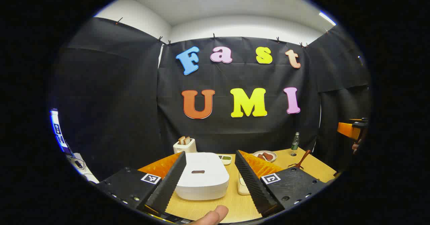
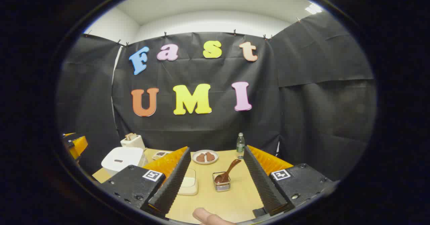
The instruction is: Close the left gripper, press the button to open the rice cooker; take a wooden spoon from the chopstick holder with the right hand, scoop a spoonful of rice and pour it into the rice cooker, then put the wooden spoon back into the chopstick holder.
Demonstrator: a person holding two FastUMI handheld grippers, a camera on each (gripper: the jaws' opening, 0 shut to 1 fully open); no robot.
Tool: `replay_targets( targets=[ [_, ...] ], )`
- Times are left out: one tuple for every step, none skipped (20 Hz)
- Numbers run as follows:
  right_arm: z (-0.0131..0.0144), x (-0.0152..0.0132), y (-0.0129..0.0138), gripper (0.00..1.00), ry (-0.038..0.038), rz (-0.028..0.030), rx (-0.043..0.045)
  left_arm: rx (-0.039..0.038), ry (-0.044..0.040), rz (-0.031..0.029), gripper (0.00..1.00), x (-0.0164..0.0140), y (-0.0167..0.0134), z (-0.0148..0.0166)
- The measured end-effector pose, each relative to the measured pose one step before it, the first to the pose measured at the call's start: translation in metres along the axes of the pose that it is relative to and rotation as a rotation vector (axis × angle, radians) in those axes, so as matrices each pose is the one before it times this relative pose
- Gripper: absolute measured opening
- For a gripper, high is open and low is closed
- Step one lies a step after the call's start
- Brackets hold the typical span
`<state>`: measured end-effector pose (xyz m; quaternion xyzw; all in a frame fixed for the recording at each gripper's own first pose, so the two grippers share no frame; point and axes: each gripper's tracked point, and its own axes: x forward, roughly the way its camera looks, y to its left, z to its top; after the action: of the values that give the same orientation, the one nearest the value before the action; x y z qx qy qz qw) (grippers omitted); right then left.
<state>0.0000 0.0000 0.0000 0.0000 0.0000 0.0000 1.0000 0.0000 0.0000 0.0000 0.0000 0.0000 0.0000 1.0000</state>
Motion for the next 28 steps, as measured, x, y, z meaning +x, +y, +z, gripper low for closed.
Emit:
replay_targets(
  targets=[
    [-0.00014,-0.00069,-0.00154,0.99,-0.00230,0.00195,-0.00185,0.00201,0.00359,-0.00343,0.93,0.00062,-0.00155,-0.00082],
    [-0.00015,-0.00053,-0.00161,0.99,-0.00099,0.00267,-0.00317,0.00206,0.00353,-0.00216,0.93,0.00093,-0.00235,-0.00115],
    [-0.00066,-0.00003,-0.00160,0.99,0.00081,0.00186,-0.00153,0.00091,0.00510,0.00107,0.93,0.00212,0.00012,-0.00248],
    [-0.00029,-0.00025,-0.00151,1.00,-0.00088,0.00126,0.00125,0.00155,0.00482,0.00298,0.93,0.00154,-0.00048,-0.00155],
    [-0.00037,0.00105,-0.00260,1.00,-0.00098,-0.00320,-0.00011,0.00063,0.00264,0.00558,0.93,0.00017,0.00015,-0.00042],
    [-0.00028,0.00038,-0.00281,1.00,0.00019,-0.00318,-0.00133,-0.00126,0.00246,0.00417,0.93,0.00141,-0.00058,0.00002],
    [-0.00108,0.00101,-0.00351,1.00,0.00002,-0.00198,0.00057,-0.00476,0.00255,0.00095,0.93,0.00122,-0.00125,-0.00047],
    [-0.00054,0.00125,-0.00254,1.00,0.00175,-0.00095,0.00006,-0.00963,0.00525,-0.00211,0.93,0.00091,-0.00179,-0.00104],
    [-0.00093,0.00115,-0.00254,1.00,-0.00041,-0.00174,0.00017,-0.01023,0.00370,-0.00271,0.93,0.00109,-0.00127,0.00042],
    [0.00077,0.00137,-0.00312,1.00,-0.00293,0.00155,-0.00022,-0.00794,0.00333,-0.00531,0.93,0.00063,-0.00083,0.00050],
    [0.00093,0.00157,-0.00049,1.00,-0.01241,0.01251,0.00208,-0.00555,-0.00476,-0.00558,0.93,0.00195,-0.00137,0.00099],
    [0.00331,0.00193,0.00026,0.99,-0.01170,0.01138,-0.00036,-0.01293,0.00088,-0.00698,0.93,0.00023,-0.00270,0.00095],
    [-0.00235,0.00208,-0.00512,1.00,-0.00320,0.00098,0.00001,-0.02428,0.00700,-0.00840,0.93,0.00118,-0.00360,-0.00055],
    [-0.00299,0.00282,-0.00502,1.00,0.00439,-0.00296,0.00242,-0.02712,0.00550,-0.01712,0.93,0.00224,-0.00481,0.00060],
    [-0.00342,0.00172,-0.00374,1.00,0.00721,-0.00078,0.00582,-0.02083,0.00341,-0.02104,0.93,0.00279,-0.00568,0.00086],
    [-0.00100,0.00114,-0.00294,1.00,0.00096,0.00114,0.00703,-0.01009,-0.00022,-0.01369,0.93,0.00280,-0.00278,0.00106],
    [0.00060,0.00186,-0.00221,1.00,-0.00262,0.00497,0.00391,-0.00139,0.00700,-0.00899,0.86,0.00259,-0.00255,-0.00057],
    [0.00035,0.00063,-0.00104,0.99,-0.00740,0.01005,0.00106,0.00432,-0.00012,-0.01464,0.82,0.00268,-0.00282,-0.00085],
    [0.00142,-0.00082,0.00047,0.99,-0.01063,0.01758,0.00317,0.00694,-0.00184,-0.01812,0.73,0.00286,-0.00365,-0.00082],
    [0.00050,0.00007,-0.00112,0.99,-0.00473,0.00952,0.00564,0.01443,-0.00153,-0.01168,0.70,0.00288,-0.00165,-0.00099],
    [-0.00241,0.00019,-0.00403,1.00,-0.00244,0.00704,0.00616,0.02218,0.00501,0.00193,0.66,0.00272,0.00272,-0.00100],
    [-0.00057,-0.00003,-0.00219,0.99,-0.00229,0.00269,0.00298,0.02262,0.01603,0.00814,0.64,0.00444,0.00229,-0.00474],
    [-0.00226,-0.00007,-0.00385,1.00,0.00028,-0.00451,-0.00310,0.01978,0.02549,0.00443,0.54,0.00353,0.00186,-0.00681],
    [-0.00034,-0.00030,-0.00420,1.00,-0.00226,-0.00450,-0.00144,0.01162,0.01231,-0.00400,0.50,0.00505,-0.00069,-0.00374],
    [-0.00218,-0.00111,-0.00376,1.00,0.00377,-0.00528,0.00129,0.00825,0.01093,-0.02043,0.40,0.00399,-0.00411,-0.00227],
    [-0.00105,-0.00058,-0.00225,1.00,0.00009,0.00061,0.00105,-0.00053,0.01807,-0.01177,0.31,0.00520,-0.00047,-0.00594],
    [0.00027,-0.00009,-0.00318,1.00,-0.00181,-0.00359,-0.00594,0.00195,0.01267,0.00995,0.13,0.00305,0.00645,-0.00485],
    [0.00003,0.00170,-0.00575,1.00,-0.00376,-0.00940,-0.00672,0.00848,0.00571,0.02802,0.05,0.00506,0.01204,-0.00178]
  ],
)
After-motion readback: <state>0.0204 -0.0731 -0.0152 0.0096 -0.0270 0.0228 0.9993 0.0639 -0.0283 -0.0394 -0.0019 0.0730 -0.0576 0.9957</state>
